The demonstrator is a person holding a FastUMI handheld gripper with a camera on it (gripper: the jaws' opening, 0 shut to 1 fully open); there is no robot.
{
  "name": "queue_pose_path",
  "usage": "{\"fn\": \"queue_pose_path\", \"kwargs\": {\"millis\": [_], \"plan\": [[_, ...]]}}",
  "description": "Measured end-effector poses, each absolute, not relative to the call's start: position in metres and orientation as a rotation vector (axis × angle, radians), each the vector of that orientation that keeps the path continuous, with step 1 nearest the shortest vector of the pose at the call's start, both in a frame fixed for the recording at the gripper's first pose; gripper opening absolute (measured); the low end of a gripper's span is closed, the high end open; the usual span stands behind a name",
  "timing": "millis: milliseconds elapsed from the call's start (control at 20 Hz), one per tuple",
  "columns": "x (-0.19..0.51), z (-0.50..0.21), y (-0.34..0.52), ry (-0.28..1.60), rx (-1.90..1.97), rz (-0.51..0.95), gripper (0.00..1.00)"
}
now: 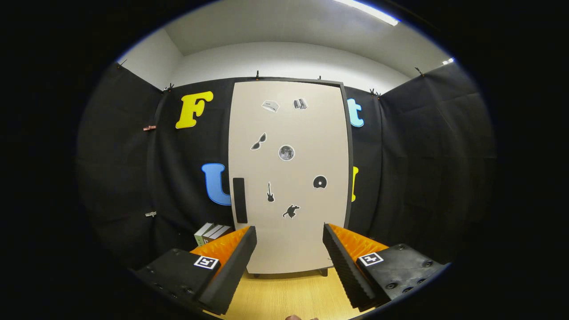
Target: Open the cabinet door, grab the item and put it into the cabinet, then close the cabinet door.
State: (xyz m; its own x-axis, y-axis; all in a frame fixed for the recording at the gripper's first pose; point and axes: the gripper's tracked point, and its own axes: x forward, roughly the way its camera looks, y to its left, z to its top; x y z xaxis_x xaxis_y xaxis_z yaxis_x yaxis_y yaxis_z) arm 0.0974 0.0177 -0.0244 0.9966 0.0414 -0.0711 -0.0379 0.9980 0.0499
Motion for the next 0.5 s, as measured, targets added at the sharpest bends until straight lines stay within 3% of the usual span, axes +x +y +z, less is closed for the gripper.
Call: {"fn": "queue_pose_path", "kwargs": {"millis": [500], "plan": [[0.0998,-0.0181,0.0163,0.04,0.033,0.023,0.98]]}}
